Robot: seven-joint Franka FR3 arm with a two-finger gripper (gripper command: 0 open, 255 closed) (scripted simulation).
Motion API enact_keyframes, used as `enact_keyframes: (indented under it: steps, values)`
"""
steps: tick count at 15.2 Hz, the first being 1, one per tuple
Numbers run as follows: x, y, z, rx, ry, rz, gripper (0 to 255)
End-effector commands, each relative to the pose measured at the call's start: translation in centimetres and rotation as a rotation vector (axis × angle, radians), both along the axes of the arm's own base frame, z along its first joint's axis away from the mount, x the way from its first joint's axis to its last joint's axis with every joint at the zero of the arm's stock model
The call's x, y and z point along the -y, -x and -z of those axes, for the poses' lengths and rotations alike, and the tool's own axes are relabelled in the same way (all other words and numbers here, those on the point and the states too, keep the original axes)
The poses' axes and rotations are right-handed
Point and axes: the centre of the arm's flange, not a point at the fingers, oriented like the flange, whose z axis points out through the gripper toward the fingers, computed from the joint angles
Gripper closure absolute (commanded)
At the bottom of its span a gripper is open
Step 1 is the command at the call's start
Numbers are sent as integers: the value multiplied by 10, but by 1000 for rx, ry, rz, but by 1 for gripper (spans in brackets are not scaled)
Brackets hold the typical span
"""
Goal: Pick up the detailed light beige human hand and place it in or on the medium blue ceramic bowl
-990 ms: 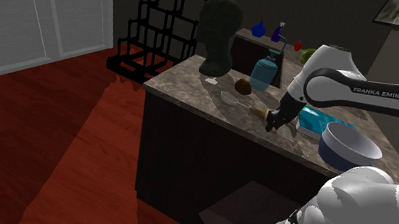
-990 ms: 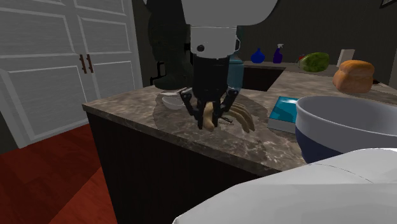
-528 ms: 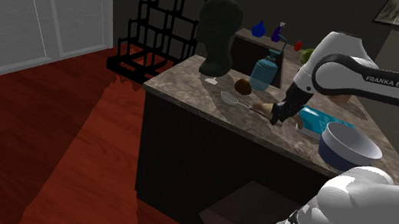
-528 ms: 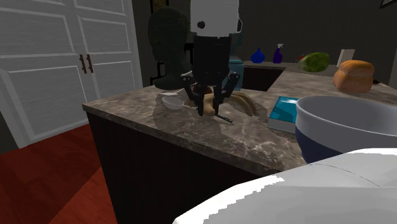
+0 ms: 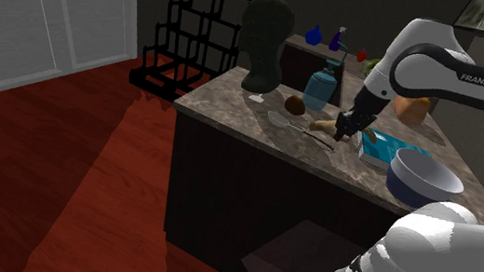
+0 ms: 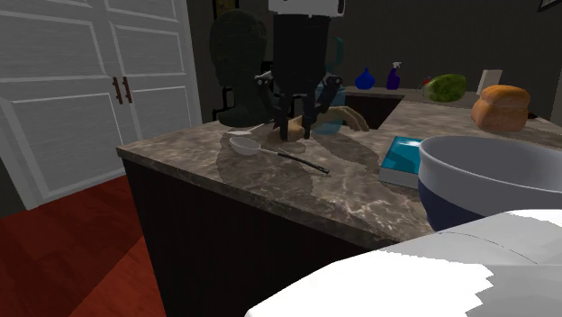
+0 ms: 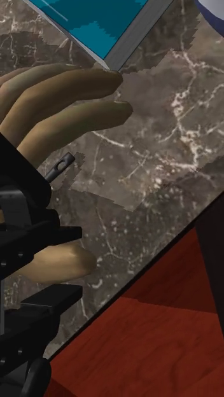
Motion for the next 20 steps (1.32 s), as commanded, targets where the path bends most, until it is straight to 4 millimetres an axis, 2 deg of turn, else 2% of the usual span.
enact_keyframes:
  steps: [1, 15, 20]
  values:
    - [0, 0, -12, 0, 0, 0, 255]
    - [0, 0, -85, 0, 0, 0, 255]
    - [37, 55, -86, 0, 0, 0, 255]
